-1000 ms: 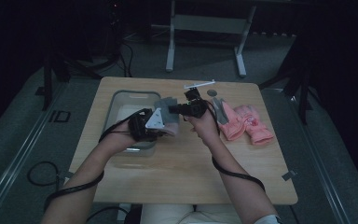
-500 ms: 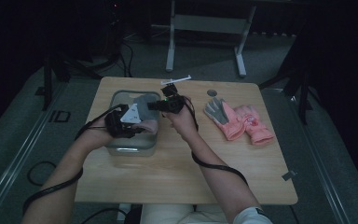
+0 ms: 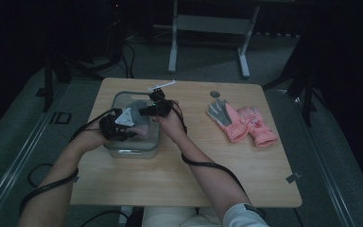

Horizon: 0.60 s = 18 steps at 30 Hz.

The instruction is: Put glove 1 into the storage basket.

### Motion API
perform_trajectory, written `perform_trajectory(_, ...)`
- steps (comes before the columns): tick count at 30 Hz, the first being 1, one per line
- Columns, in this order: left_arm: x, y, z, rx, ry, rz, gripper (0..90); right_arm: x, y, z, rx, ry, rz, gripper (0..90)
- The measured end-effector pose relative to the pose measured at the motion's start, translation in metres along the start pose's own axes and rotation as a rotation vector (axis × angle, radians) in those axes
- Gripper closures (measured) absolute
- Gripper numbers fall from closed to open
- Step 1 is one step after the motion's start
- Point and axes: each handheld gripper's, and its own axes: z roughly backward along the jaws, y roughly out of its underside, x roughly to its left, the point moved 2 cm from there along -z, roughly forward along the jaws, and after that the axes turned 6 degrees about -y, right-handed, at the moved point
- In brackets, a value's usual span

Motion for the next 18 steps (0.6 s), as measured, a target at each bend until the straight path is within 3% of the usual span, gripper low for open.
perform_trajectory(6,-0.001,0.005,-0.020,0.059,0.019,0.000,68.3,-0.010,0.006,-0.017,0.050,0.025,-0.004,74.2)
perform_trajectory(9,-0.004,0.008,-0.031,0.095,0.014,-0.024,68.3,-0.013,0.009,-0.023,0.081,0.038,0.004,74.0)
perform_trajectory(15,0.001,0.001,-0.047,0.165,0.022,-0.047,68.0,-0.015,0.005,-0.026,0.099,0.058,0.008,73.3)
perform_trajectory(18,0.002,0.001,-0.051,0.173,0.033,-0.051,67.7,-0.018,0.005,-0.027,0.111,0.059,-0.001,72.7)
